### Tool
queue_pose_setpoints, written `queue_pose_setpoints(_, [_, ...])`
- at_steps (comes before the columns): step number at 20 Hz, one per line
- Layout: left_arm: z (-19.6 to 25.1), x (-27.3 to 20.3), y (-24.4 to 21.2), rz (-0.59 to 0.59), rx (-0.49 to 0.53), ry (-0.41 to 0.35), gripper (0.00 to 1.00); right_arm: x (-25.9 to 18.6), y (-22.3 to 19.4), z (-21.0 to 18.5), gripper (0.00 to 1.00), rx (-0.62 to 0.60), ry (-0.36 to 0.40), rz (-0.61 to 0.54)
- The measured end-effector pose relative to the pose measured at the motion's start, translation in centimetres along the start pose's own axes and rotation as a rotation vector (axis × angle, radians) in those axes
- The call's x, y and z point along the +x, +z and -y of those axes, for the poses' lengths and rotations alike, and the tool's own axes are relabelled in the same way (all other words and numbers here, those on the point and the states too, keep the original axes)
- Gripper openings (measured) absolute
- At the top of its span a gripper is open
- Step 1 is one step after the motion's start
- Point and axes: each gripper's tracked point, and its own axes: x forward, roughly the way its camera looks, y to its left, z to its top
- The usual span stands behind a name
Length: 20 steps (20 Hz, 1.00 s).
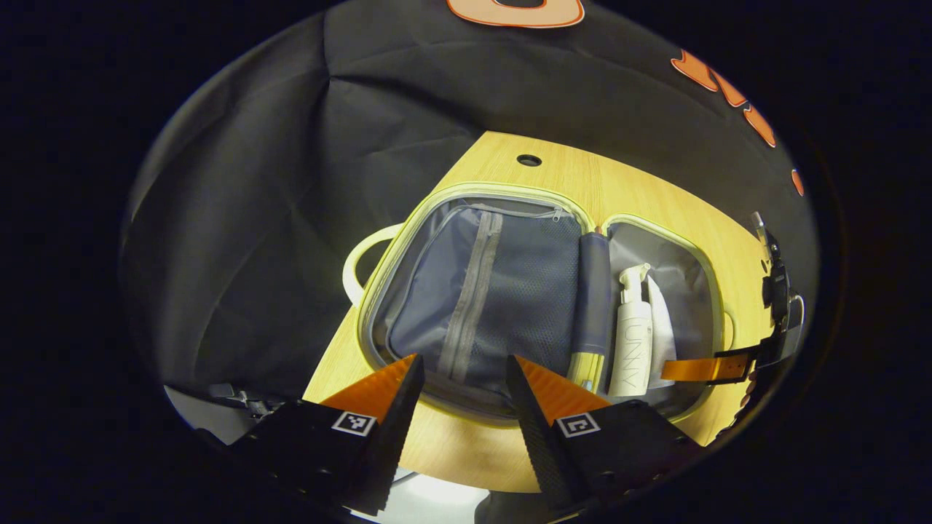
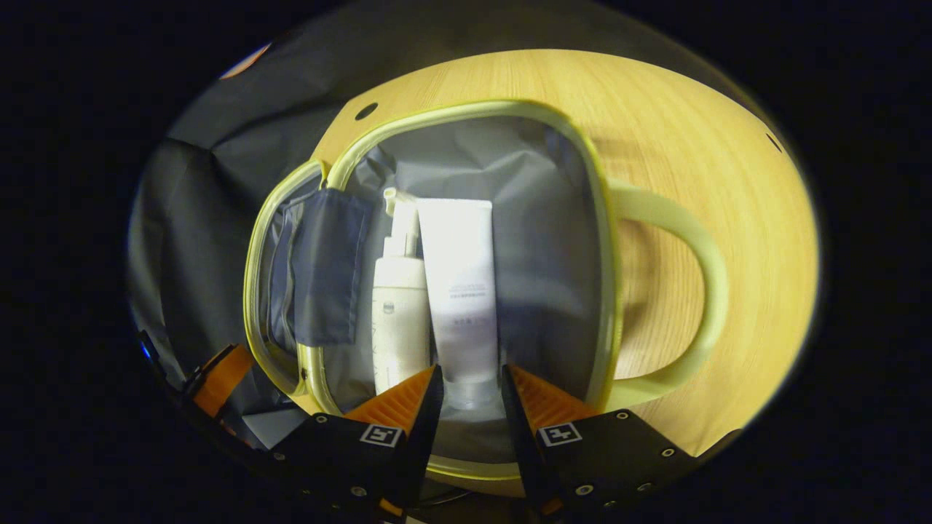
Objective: First open the suitcase, pack the skin care products into it, and then close the suitcase.
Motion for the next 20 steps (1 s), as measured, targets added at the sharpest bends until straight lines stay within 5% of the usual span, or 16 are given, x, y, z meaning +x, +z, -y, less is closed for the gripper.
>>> queue_pose_setpoints(3, [-1.4, 0.1, 0.6, 0.022, -0.023, 0.010, 0.75, -1.6, 0.6, 0.3, 0.57, -0.002, 0.000, 0.046])
queue_pose_setpoints(5, [-2.6, 0.3, 1.2, 0.038, -0.049, 0.016, 0.75, -3.1, 0.9, 0.4, 0.67, -0.001, 0.008, 0.088])
queue_pose_setpoints(6, [-3.3, 0.6, 1.6, 0.048, -0.065, 0.016, 0.75, -4.0, 1.2, 0.5, 0.63, -0.004, 0.014, 0.121])
queue_pose_setpoints(7, [-4.0, 0.7, 2.0, 0.061, -0.084, 0.021, 0.75, -4.9, 1.8, 0.9, 0.73, -0.011, 0.009, 0.159])
queue_pose_setpoints(8, [-4.7, 1.0, 2.6, 0.075, -0.100, 0.019, 0.75, -5.8, 2.3, 1.1, 0.69, -0.018, 0.013, 0.203])
queue_pose_setpoints(10, [-6.5, 1.3, 3.7, 0.102, -0.136, 0.025, 0.75, -8.3, 3.6, 1.9, 0.82, -0.029, 0.013, 0.298])
queue_pose_setpoints(14, [-9.7, 1.8, 5.6, 0.153, -0.173, 0.058, 0.76, -11.9, 4.9, 3.1, 0.88, -0.034, 0.008, 0.425])
queue_pose_setpoints(20, [-12.7, 3.4, 8.4, 0.211, -0.221, 0.047, 0.91, -17.1, 7.0, 5.0, 0.94, -0.051, -0.038, 0.610])
